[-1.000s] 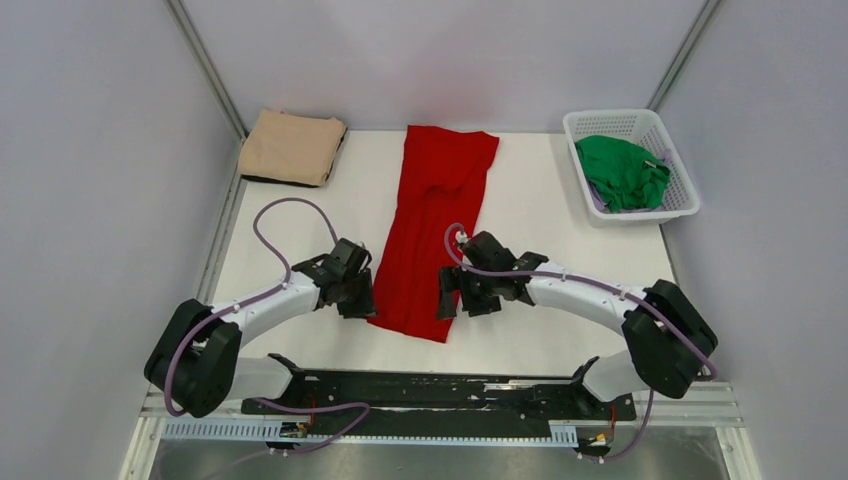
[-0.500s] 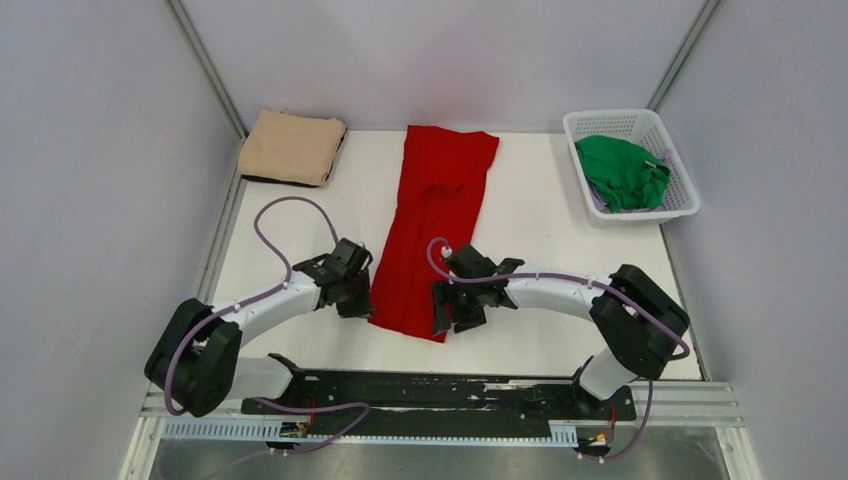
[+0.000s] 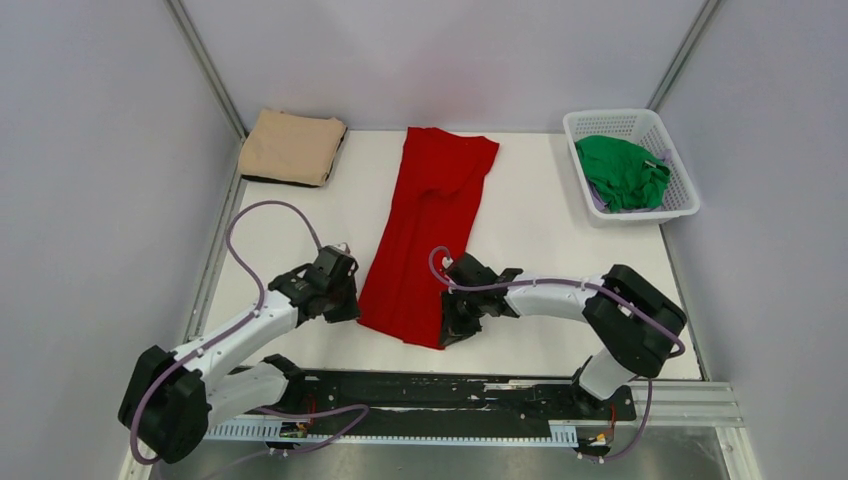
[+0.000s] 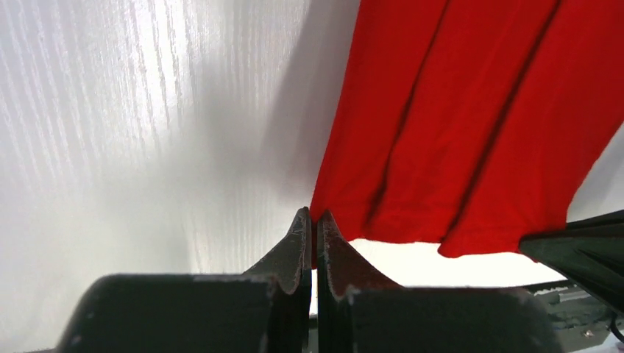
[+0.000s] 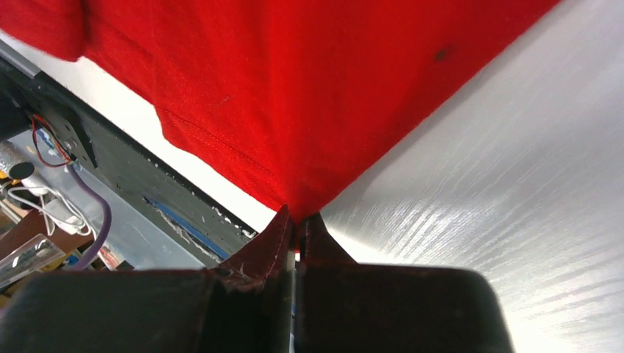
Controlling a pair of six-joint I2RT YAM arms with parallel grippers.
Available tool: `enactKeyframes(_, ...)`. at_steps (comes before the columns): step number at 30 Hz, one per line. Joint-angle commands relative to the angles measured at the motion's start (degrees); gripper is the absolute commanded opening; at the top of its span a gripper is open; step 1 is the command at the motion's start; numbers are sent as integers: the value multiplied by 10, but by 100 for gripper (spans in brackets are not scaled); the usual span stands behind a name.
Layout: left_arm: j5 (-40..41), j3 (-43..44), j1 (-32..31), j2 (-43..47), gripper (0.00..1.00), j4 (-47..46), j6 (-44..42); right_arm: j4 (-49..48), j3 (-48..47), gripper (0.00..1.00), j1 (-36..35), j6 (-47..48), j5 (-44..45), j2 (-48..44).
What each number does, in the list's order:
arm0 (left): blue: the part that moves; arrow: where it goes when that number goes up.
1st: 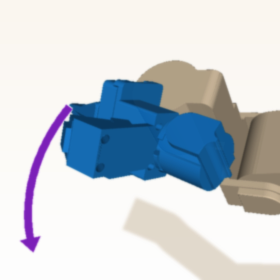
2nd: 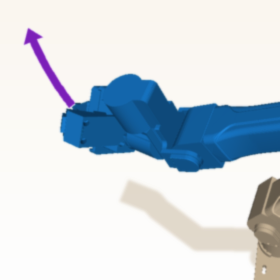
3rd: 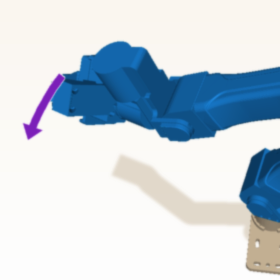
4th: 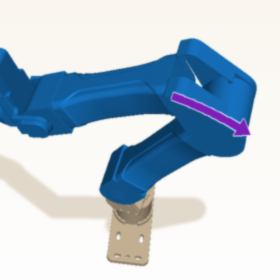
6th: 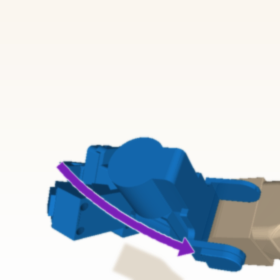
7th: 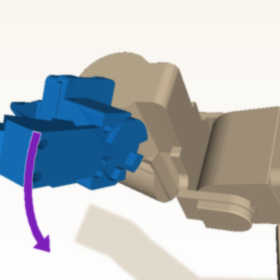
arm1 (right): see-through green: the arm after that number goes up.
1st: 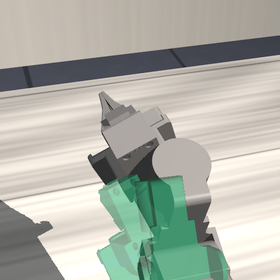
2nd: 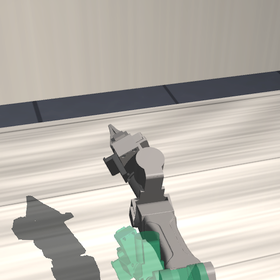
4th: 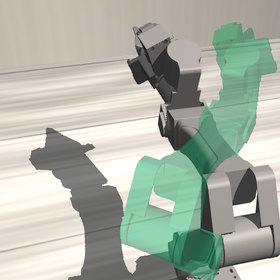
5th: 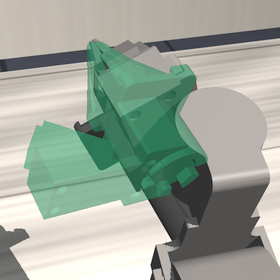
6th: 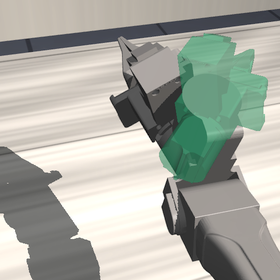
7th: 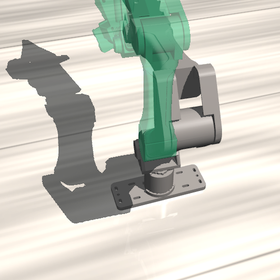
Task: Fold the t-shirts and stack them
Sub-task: Grab the bottom of the folded rectangular tshirt with both arms
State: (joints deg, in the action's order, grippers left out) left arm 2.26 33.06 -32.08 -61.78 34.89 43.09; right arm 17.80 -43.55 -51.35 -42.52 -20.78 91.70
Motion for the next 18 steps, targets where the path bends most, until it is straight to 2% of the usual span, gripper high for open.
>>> enactKeyframes(1, -12, -21, -1, 57, 0, 13, 22, -9, 28, 0, -8, 4, -9, -7)
enactKeyframes(5, -33, -23, -25, 77, 0, 11, 33, -13, 25, 0, -16, 17, -36, -26)
enactKeyframes(10, -24, 3, -39, 81, 0, 52, 34, -7, 17, 0, -14, 18, -42, -55)
enactKeyframes(18, 17, 50, -39, 55, 0, -22, 34, 13, -24, 0, 42, 24, -39, -78)
